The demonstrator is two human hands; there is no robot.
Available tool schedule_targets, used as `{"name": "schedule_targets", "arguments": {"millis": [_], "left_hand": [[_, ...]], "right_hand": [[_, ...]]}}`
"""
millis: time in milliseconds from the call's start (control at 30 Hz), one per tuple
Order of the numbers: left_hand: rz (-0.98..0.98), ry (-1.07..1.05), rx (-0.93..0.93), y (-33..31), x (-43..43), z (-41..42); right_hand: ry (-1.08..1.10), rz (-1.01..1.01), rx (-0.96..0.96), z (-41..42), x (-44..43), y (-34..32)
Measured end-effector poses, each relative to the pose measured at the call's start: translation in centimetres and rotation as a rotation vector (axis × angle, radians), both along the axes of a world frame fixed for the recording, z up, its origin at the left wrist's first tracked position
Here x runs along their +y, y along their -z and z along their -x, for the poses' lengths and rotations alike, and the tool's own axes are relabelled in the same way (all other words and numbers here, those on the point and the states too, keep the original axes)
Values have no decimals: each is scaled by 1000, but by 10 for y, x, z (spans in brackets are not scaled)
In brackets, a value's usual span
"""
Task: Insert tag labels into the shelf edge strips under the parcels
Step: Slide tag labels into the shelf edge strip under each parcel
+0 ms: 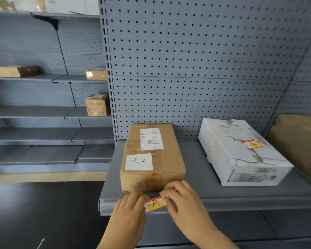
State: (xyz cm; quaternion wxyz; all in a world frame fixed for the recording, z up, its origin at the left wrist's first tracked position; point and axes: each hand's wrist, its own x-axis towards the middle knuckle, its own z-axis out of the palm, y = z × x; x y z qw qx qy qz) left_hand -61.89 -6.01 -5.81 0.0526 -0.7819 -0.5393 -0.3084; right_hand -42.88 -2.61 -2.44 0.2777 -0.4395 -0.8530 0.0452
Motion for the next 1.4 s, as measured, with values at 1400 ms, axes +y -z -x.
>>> {"name": "schedule_targets", "arguments": {"millis": [1400], "left_hand": [[62,69,82,-142,160,-281]], "right_hand": [[-102,252,-178,-315,195,-97]]}}
